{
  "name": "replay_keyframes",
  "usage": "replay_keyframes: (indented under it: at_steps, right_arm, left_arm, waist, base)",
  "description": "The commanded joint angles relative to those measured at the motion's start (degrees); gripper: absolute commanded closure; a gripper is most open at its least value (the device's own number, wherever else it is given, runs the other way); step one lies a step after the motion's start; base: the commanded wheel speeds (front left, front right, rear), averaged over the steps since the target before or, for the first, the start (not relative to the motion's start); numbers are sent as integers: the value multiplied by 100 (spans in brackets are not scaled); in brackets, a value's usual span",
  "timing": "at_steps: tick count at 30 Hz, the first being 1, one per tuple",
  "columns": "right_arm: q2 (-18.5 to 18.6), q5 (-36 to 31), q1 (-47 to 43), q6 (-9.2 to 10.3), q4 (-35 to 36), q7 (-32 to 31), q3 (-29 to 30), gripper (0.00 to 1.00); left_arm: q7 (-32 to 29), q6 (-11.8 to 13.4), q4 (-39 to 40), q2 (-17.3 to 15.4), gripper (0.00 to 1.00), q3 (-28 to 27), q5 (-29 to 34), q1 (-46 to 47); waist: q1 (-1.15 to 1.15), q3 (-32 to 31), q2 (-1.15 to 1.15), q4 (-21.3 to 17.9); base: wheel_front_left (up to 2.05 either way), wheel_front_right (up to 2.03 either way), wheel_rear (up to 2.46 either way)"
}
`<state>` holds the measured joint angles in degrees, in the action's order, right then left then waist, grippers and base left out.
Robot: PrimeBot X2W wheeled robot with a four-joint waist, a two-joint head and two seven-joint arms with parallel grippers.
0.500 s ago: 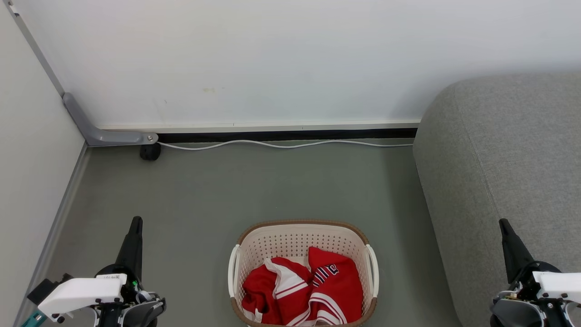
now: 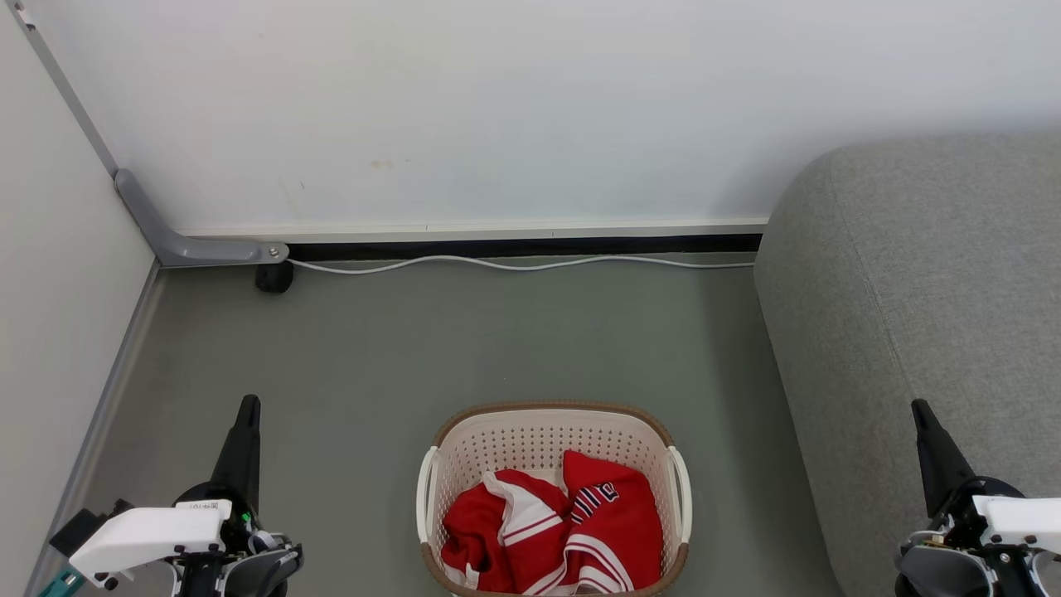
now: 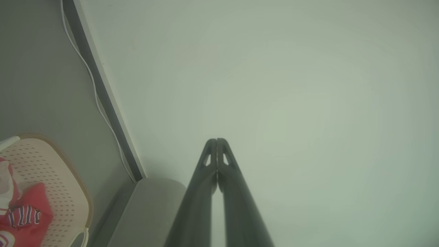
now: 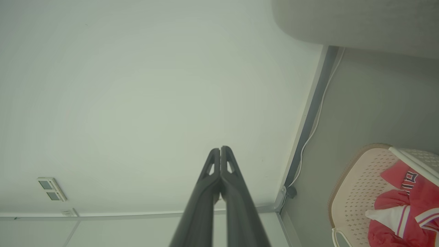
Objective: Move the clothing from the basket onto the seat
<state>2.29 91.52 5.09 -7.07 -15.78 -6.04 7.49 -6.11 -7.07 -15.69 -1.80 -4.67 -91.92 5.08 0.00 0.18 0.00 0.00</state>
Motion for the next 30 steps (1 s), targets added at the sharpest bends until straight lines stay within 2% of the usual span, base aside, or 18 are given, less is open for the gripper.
replay_keyframes:
  at_steps: [1, 30]
  right_arm:
    - [59, 66, 109, -42, 176, -44, -98, 100]
    - [59, 66, 109, -42, 176, -44, -98, 100]
  left_arm:
    - [-36, -42, 166, -108, 100, -183, -26, 111]
    - [-36, -42, 166, -108, 100, -183, -26, 111]
  waist:
    - [0, 0, 0, 0]
    - [0, 0, 0, 0]
  base:
    - [0, 0, 0]
    - [0, 0, 0]
